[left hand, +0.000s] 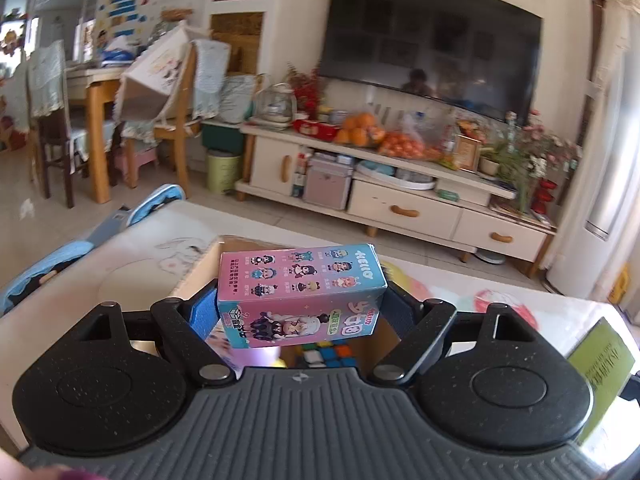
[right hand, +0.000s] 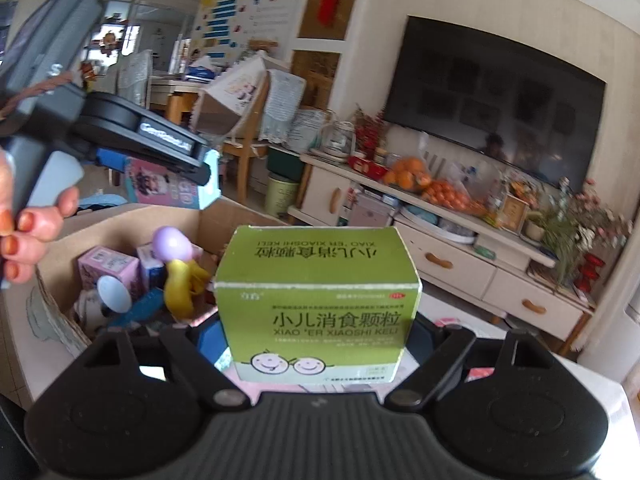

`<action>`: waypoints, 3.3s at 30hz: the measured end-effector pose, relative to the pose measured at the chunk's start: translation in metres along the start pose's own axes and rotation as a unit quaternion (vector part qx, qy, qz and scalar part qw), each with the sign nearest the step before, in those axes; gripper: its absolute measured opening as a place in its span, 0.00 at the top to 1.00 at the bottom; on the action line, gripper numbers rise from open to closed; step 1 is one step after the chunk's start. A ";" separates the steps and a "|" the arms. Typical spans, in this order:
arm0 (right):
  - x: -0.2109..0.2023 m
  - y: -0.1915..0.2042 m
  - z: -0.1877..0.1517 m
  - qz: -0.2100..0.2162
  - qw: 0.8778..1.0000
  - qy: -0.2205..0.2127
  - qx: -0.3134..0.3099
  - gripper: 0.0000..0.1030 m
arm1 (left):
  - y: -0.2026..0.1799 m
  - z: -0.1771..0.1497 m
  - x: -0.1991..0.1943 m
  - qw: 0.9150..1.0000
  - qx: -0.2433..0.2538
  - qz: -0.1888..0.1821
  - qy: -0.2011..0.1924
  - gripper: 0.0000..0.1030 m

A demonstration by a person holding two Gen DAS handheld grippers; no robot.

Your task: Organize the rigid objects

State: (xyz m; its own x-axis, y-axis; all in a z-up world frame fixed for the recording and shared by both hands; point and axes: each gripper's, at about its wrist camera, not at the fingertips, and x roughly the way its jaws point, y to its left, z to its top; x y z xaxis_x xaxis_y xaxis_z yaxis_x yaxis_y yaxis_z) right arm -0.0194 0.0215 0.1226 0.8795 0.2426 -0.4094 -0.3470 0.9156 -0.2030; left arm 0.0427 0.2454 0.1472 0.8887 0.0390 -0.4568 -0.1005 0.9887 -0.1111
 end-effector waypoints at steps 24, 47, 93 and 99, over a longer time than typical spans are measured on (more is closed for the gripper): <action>0.087 0.066 0.025 0.123 0.987 0.025 -0.097 0.16 | 0.001 0.001 0.056 0.997 0.049 -0.009 0.054 0.00; 0.066 0.074 0.007 0.060 0.993 0.011 -0.096 0.09 | 0.009 0.001 0.040 0.997 0.057 -0.015 0.042 0.00; -0.081 0.055 0.016 0.025 0.997 -0.008 0.078 0.09 | 0.020 -0.059 -0.120 0.997 0.057 0.044 0.020 0.00; -0.089 0.064 0.019 0.023 0.997 -0.016 0.074 0.09 | 0.021 -0.064 -0.129 0.998 0.047 0.048 0.010 0.00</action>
State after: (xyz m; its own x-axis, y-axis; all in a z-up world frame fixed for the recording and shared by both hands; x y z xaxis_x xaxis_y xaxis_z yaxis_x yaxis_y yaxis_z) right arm -0.1132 0.0646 0.1631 0.8740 0.2938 -0.3871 -0.3379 0.9399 -0.0495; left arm -0.1026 0.2521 0.1469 0.8673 0.1325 -0.4798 -0.1422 0.9897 0.0162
